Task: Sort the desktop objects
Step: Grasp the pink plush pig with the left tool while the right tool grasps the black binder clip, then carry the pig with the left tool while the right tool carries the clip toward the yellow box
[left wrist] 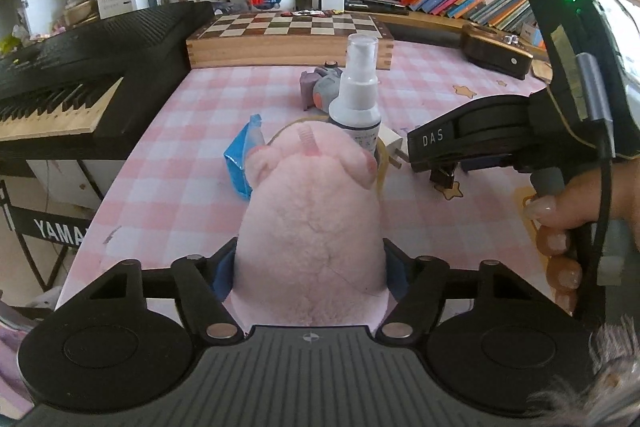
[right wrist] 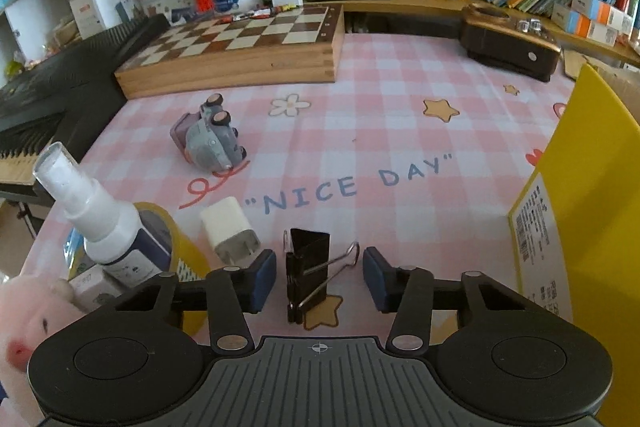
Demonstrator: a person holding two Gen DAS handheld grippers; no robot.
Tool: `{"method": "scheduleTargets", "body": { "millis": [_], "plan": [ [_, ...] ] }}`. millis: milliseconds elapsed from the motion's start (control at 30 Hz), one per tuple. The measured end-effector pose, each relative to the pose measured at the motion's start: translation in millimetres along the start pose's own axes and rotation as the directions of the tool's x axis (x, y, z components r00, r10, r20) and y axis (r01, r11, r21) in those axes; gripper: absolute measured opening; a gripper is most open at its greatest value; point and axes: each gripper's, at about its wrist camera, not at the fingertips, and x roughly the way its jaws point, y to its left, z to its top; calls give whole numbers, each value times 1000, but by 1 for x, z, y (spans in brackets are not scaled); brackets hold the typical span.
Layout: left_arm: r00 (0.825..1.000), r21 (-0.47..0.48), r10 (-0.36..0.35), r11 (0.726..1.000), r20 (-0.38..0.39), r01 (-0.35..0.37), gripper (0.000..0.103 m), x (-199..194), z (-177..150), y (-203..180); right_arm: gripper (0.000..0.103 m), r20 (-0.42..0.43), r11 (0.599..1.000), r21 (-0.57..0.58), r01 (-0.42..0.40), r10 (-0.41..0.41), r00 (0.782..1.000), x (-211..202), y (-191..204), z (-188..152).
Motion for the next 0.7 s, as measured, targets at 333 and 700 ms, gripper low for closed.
{"method": "scheduleTargets", "body": {
  "millis": [333,700],
  "plan": [
    [998,-56,-32,998,45,35,59,-30,-1,14,36,67,999,-46,-26,29,997,-33,1,-4],
    [983,-91,-78,991,165,94,59,-97,-11,33,36,128,991,-93,-101,113,985,-124,6,-36]
  ]
}}
